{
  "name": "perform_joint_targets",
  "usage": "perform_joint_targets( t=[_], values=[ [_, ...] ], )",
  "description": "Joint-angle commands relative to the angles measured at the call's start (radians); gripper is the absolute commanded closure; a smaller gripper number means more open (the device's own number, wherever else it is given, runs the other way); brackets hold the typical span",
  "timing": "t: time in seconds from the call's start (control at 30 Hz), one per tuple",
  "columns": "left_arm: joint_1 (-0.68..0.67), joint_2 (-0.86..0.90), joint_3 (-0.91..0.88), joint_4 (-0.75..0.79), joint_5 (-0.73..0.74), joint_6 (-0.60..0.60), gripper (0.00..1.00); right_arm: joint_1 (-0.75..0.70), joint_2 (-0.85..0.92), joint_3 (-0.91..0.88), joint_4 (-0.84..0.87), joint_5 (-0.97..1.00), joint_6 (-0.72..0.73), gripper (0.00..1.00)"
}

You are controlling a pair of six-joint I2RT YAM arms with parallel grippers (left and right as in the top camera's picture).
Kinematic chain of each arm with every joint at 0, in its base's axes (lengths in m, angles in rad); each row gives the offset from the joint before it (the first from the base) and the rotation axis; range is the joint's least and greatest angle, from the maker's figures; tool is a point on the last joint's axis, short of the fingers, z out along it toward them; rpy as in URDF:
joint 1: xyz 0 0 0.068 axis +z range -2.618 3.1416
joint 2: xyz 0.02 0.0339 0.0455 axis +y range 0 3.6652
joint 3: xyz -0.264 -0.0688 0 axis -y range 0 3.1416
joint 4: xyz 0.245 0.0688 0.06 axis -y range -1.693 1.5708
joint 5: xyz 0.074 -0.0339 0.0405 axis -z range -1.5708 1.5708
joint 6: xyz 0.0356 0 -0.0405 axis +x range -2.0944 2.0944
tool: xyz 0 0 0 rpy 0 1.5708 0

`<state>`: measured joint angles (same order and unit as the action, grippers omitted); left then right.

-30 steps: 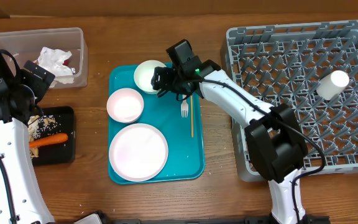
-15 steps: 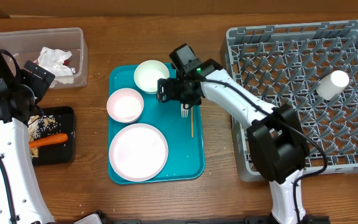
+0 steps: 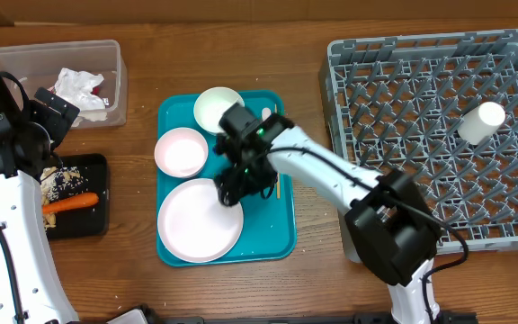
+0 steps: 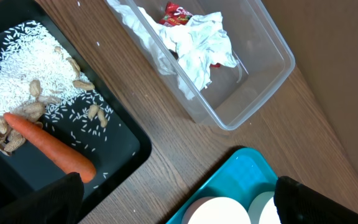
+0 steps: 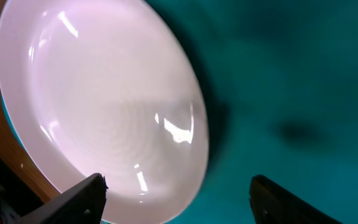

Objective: Sort waste into correct bins and load items into the dishwasher rack
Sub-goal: 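Move the right gripper to the white plate and grip its rim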

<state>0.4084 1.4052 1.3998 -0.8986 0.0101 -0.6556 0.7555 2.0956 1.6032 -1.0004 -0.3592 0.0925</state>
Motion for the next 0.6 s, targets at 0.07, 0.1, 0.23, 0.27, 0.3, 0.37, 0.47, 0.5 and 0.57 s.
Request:
perform_joint_targets(
  t=[0.07,0.1,0.23,0.27,0.3,0.37,0.47,0.5,0.57],
  values=[
    [0.004,-0.003,0.004,0.001,-0.014,-0.010,0.00,0.010,-0.018,-0.048,0.036,0.060,0.035,0.25],
    [0.004,-0.003,0.003,0.001,-0.014,-0.010,0.00,0.010,-0.018,-0.052,0.037,0.062,0.035,0.25],
    [0.004,-0.003,0.003,0.001,-0.014,-0.010,0.00,0.012,-0.018,-0.077,0.048,0.047,0.039,0.38],
    [0.004,-0.003,0.004,0.001,-0.014,-0.010,0.00,0.014,-0.018,-0.082,0.051,0.043,0.039,0.41],
    [0.004,-0.003,0.004,0.001,-0.014,-0.010,0.00,0.016,-0.018,-0.092,0.058,0.043,0.039,0.42],
    [0.004,-0.003,0.003,0.001,-0.014,-0.010,0.00,0.018,-0.018,-0.104,0.069,0.043,0.045,0.44],
    [0.004,-0.003,0.003,0.001,-0.014,-0.010,0.00,0.018,-0.018,-0.110,0.076,0.043,0.065,0.46],
    [0.003,-0.003,0.004,0.001,-0.014,-0.010,0.00,0.019,-0.018,-0.110,0.076,0.043,0.066,0.47],
    [0.004,-0.003,0.003,0.001,-0.014,-0.010,0.00,0.021,-0.018,-0.110,0.076,0.043,0.069,0.49]
  ],
)
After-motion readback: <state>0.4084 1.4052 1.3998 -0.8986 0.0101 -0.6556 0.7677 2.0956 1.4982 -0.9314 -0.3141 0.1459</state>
